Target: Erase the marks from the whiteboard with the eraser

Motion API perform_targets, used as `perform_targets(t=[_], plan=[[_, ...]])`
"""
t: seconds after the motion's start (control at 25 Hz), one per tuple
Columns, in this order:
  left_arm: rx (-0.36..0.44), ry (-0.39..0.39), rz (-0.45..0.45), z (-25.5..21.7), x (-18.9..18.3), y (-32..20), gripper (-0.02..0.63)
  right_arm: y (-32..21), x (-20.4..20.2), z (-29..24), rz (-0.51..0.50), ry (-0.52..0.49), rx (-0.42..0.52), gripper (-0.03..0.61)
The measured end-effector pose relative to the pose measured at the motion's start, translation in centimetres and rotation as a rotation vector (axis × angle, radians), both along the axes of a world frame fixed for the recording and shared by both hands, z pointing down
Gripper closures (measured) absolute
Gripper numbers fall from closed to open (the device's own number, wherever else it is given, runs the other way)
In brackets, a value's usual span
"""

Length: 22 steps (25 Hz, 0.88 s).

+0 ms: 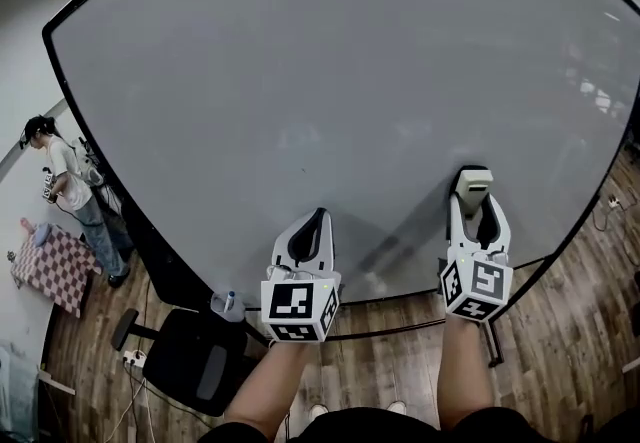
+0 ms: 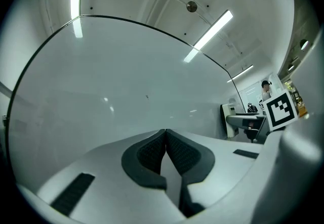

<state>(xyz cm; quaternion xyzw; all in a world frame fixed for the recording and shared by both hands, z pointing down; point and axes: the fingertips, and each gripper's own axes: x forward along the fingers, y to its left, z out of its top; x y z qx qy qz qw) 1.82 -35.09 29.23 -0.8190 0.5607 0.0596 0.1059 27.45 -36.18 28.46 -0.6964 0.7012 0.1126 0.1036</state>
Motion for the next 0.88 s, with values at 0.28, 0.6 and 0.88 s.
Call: perform_targets(t=[0.28,0.6,0.88], plan=[[0.03,-0.001,-0.073,-1.3,-5.1,0.7,0.595,2.5,-10.0,-4.2,-0.15,0.142,0.08,0.327],[0.042,0.01,-0.149,-1.3,-11.8,2.0,0.595,2.9,-24.1,-4.8,-0.332,0.292,0.104,0.327],[0.039,0.008,-0.21,-0.8,-18.6,3.0,0.595,3.1,-33.8,-2.5,-0.403,0.36,0.055,0.328]])
